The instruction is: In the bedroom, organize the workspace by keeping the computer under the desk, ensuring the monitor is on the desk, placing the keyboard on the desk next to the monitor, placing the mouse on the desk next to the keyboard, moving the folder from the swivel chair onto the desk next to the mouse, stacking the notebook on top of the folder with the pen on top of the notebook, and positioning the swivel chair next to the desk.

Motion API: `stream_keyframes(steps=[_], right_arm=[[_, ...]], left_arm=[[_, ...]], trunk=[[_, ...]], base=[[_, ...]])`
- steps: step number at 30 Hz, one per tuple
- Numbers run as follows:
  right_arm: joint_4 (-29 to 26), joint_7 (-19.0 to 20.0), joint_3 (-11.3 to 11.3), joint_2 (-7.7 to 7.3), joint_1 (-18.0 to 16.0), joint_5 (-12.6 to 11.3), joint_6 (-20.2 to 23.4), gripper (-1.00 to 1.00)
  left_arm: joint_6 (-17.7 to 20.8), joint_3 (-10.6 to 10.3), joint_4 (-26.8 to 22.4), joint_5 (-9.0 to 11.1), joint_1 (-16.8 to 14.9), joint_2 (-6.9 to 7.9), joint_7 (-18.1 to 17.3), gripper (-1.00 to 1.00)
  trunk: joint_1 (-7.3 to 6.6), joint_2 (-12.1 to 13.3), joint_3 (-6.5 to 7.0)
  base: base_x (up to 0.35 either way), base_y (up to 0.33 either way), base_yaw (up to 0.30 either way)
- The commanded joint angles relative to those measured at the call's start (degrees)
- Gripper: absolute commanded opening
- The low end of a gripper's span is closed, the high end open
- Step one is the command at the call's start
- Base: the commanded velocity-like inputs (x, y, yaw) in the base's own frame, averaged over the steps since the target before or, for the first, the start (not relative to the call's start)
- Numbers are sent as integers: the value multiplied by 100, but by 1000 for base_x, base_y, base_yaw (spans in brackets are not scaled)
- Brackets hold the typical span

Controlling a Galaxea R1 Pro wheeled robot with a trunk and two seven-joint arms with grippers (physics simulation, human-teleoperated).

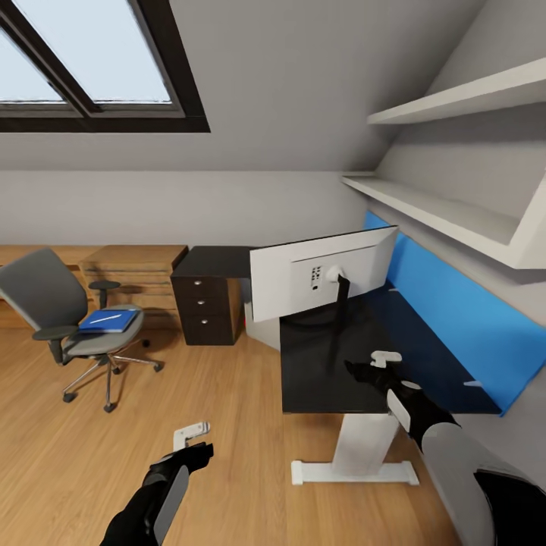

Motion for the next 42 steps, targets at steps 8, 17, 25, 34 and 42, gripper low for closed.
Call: stream_keyframes(steps=[8, 17, 25, 34, 42], right_arm=[[13, -170, -40, -8, -6, -6, -19, 100], [15, -512, -72, 47, -6, -98, -170, 100], [14, -502, -66, -23, 17, -66, -465, 100], [14, -503, -65, -139, 19, -69, -520, 100], [14, -495, -65, -144, 19, -70, -523, 100]], left_arm=[[25, 4, -6, 64, -5, -26, 28, 100], [33, 88, -6, 83, -4, -5, 28, 100], [41, 564, -6, 156, -4, -3, 22, 100], [42, 682, -6, 161, -4, 8, 12, 100], [42, 882, -14, 153, -8, 12, 8, 100]], trunk=[[7, -12, -12], [7, -12, -12], [7, -12, -12], [7, -12, -12], [7, -12, -12]], base=[[316, 0, 0], [319, 0, 0], [165, 0, 0], [161, 0, 0], [155, 0, 0]])
